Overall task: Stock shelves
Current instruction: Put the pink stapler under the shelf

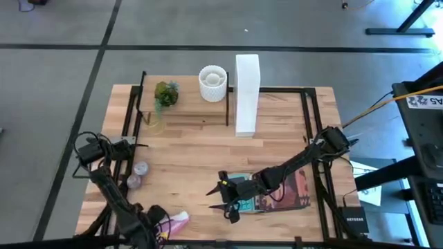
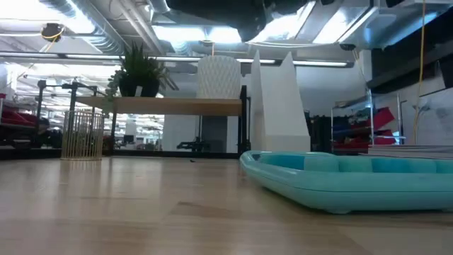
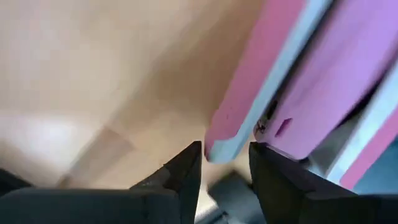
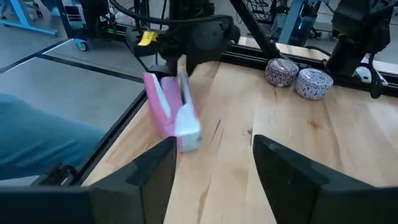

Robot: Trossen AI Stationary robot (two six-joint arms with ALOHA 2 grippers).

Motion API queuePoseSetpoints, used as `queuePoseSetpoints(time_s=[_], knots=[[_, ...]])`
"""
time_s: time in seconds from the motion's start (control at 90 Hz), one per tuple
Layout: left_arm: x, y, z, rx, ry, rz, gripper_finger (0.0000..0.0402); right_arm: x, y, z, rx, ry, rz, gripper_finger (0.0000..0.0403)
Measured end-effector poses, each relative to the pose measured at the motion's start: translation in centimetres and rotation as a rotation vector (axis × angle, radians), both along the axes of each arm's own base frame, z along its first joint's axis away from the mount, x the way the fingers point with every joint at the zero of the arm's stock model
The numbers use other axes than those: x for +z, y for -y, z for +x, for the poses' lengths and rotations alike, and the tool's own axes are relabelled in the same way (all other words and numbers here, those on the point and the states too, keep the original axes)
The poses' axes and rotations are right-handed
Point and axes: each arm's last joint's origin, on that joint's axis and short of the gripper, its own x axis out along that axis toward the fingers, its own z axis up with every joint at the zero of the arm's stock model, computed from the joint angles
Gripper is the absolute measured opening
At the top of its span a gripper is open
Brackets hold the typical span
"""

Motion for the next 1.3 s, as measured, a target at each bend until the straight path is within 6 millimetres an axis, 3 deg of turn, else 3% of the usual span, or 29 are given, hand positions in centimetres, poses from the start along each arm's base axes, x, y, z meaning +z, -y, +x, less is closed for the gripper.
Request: queuePoseSetpoints(time_s=[0.267, 0.5, 0.656, 0.8, 1.122, 1.3], knots=[[-1.3, -2.1, 2.1, -0.059, 0.054, 0.030, 0.0010, -0.2, 0.0, -0.1, 0.000, -0.018, -0.003, 0.0198], [0.3, -3.3, 2.4, -0.085, -0.074, 0.118, 0.0000, -0.1, 0.0, 0.0, 0.012, -0.020, -0.007, 0.0198], [2.9, -1.2, 1.9, -0.162, 0.003, 0.042, 0.0000, 1.6, -1.5, 1.3, 0.224, -0.069, 0.028, 0.0198], [3.1, 1.4, 1.3, -0.104, 0.164, -0.063, 0.0000, 2.0, -4.4, 3.8, 0.350, -0.203, 0.030, 0.0198], [-0.3, 4.2, 0.3, 0.079, 0.359, -0.023, 0.0000, -2.5, -7.8, 9.9, 0.504, -0.494, 0.191, 0.0198], [-2.3, 4.4, 0.7, 0.109, 0.371, 0.017, 0.0000, -4.5, -8.2, 10.8, 0.483, -0.604, 0.221, 0.0198]])
